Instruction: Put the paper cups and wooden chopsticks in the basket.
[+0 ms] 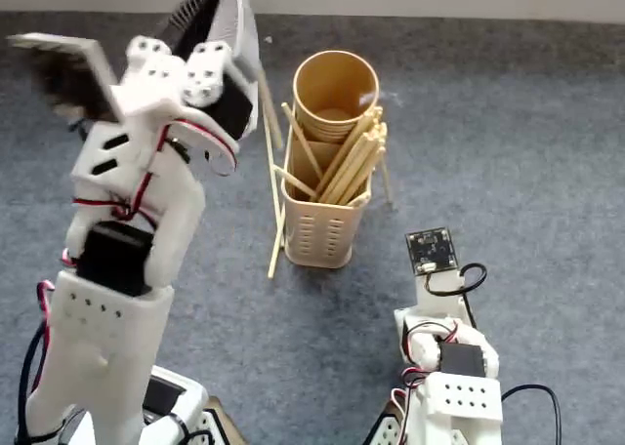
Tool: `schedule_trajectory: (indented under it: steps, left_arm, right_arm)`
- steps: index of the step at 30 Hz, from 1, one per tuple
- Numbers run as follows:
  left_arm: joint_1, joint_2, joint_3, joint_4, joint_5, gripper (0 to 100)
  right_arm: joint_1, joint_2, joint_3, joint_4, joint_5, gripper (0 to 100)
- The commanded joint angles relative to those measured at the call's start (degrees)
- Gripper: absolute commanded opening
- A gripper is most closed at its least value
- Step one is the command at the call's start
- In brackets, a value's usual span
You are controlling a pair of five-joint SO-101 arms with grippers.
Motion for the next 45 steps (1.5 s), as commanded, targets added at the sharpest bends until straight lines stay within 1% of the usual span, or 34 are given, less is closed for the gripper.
schedule_trajectory:
  steps: [1,4,7,9,12,16,18,22,24,26,28,29,31,34,35,37,40,42,45]
  left_arm:
    - [5.5,3.0,-3.1,-5.9,-8.6,1]
    - [10.6,7.2,-3.0,-7.9,-14.9,1]
    - [14.5,10.6,-3.0,-7.8,-15.6,1]
    - [15.5,12.1,-3.0,-7.7,-15.4,1]
    - [15.7,12.0,-2.3,-7.0,-15.3,1]
    - [15.6,7.6,1.3,-1.9,-15.4,1]
    - [15.6,4.7,4.6,-0.6,-15.5,1]
    - [15.5,-1.3,13.3,-0.6,-15.6,1]
    - [15.5,-3.3,17.3,-0.6,-15.6,6]
    - [14.5,-4.5,20.1,-0.7,-15.3,13]
    - [13.7,-5.4,21.1,-0.7,-15.2,19]
    - [13.7,-5.6,21.3,-0.7,-15.2,21]
    - [13.3,-5.6,21.0,-0.7,-15.3,21]
    - [12.7,-5.8,20.4,-0.7,-15.6,17]
    - [11.9,-5.8,19.7,-0.7,-15.6,16]
    - [7.1,-5.8,18.2,-0.7,-15.3,13]
    - [-2.9,-5.3,15.7,-0.7,-15.3,11]
    - [-9.5,-4.8,16.4,-0.6,-15.1,11]
    - [-15.3,-1.7,20.4,-0.4,-10.7,11]
  right_arm:
    - [-0.7,-0.6,0.0,-0.8,0.6,0.5]
    - [-0.7,-0.6,0.0,-0.8,0.6,0.5]
    - [-0.7,-0.6,0.0,-0.8,0.6,0.5]
    - [-0.7,-0.6,0.0,-0.8,0.6,0.5]
    - [-0.7,-0.6,0.0,-0.8,0.6,0.5]
    - [-0.7,-0.6,0.0,-0.8,0.6,0.5]
    - [-0.7,-0.6,0.0,-0.8,0.6,0.5]
    - [-0.7,-0.6,0.0,-0.8,0.6,0.5]
    - [-0.7,-0.6,0.0,-0.8,0.6,0.5]
    - [-0.7,-0.6,0.0,-0.8,0.6,0.5]
    - [-0.7,-0.6,0.0,-0.8,0.6,0.5]
    - [-0.7,-0.6,0.0,-0.8,0.6,0.5]
    - [-0.7,-0.6,0.0,-0.8,0.6,0.5]
    - [-0.7,-0.6,0.0,-0.8,0.6,0.5]
    - [-0.7,-0.6,0.0,-0.8,0.6,0.5]
    - [-0.7,-0.6,0.0,-0.8,0.6,0.5]
    - [-0.7,-0.6,0.1,-0.8,0.6,0.5]
    - [-0.7,-0.6,0.1,-0.8,0.6,0.5]
    - [-0.7,-0.6,0.1,-0.8,0.6,0.5]
